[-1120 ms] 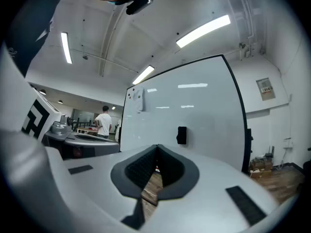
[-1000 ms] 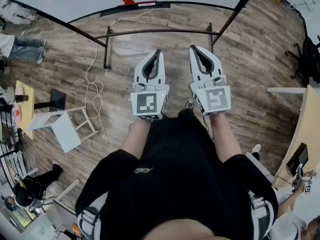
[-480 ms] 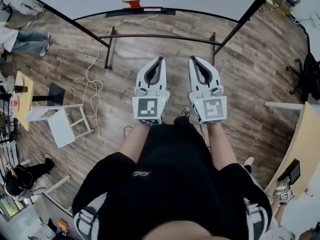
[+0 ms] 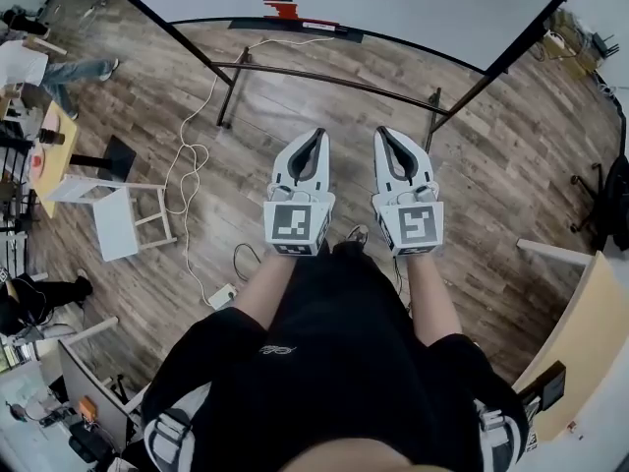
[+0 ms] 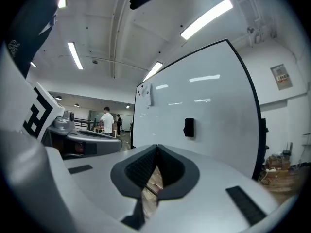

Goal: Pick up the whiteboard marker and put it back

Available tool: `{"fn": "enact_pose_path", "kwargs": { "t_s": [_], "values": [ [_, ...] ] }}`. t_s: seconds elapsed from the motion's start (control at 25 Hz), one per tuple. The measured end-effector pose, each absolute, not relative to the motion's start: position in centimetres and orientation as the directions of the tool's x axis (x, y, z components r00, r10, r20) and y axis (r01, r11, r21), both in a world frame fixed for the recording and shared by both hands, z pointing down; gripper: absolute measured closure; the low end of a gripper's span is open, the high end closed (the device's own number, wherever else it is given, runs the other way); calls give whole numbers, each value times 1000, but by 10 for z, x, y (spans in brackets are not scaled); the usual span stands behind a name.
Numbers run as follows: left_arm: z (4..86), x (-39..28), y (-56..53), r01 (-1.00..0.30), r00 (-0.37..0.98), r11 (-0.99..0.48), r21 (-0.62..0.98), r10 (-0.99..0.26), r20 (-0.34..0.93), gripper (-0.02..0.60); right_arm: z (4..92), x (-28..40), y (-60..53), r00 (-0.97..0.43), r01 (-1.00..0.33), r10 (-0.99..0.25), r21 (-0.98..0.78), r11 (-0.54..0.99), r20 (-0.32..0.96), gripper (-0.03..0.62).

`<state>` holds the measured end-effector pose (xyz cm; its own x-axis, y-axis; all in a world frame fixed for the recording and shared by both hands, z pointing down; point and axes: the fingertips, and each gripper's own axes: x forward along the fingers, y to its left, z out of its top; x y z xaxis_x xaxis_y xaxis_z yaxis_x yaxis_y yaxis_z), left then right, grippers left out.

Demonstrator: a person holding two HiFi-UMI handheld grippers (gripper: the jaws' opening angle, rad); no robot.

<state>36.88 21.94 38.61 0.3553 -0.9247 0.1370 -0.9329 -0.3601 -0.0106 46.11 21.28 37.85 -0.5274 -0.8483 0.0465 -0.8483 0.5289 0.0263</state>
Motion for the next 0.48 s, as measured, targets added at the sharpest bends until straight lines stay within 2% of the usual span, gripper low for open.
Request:
{"fn": "enact_pose_path", "kwargs": {
  "t_s": [0.48],
  "values": [
    [401,362,193,-945,321,-327,-6,-931,172,574,391,453,192,-569,-820,-819,21,572,78,591]
  ]
}}
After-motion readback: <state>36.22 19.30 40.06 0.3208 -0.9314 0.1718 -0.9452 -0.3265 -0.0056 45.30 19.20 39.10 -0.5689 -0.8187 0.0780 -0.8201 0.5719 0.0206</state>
